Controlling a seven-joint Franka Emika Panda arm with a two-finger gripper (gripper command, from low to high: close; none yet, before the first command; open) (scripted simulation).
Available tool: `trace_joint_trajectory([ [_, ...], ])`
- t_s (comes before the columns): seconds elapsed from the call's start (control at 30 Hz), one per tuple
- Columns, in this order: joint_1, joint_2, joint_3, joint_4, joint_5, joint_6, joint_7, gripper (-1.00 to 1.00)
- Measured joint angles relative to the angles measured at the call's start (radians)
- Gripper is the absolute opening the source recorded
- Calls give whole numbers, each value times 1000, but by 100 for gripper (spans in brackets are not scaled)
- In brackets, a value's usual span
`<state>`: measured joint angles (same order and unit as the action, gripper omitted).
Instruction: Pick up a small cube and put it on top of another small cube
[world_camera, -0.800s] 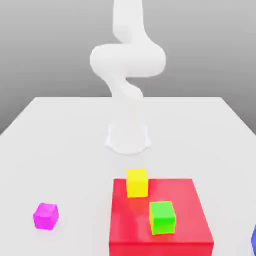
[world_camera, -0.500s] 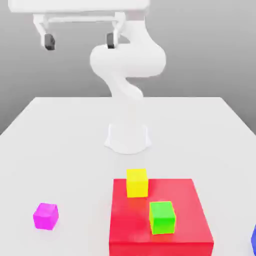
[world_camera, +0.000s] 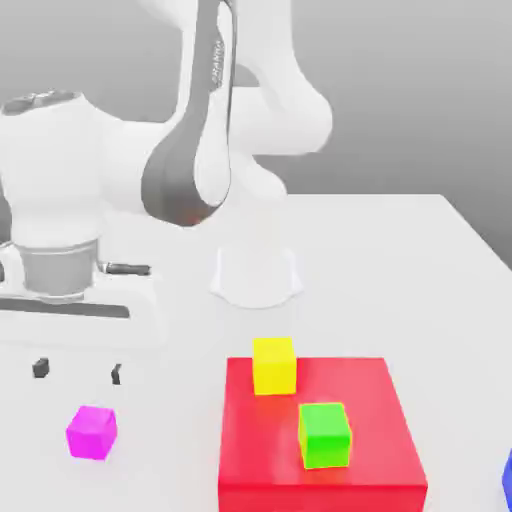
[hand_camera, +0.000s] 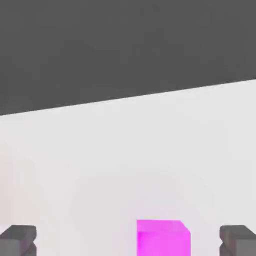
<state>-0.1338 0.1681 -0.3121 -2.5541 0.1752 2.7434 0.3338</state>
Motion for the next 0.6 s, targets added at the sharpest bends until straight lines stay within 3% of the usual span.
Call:
trace_joint_trajectory([
  [0.2,-98,219,107,30,136,150,-119,0],
  [0.23,-113,240,124,34,149,167,-130,-100],
  [0.47,-113,238,124,34,146,164,-127,-100],
  [0.6,-52,114,42,4,52,72,-56,-100],
])
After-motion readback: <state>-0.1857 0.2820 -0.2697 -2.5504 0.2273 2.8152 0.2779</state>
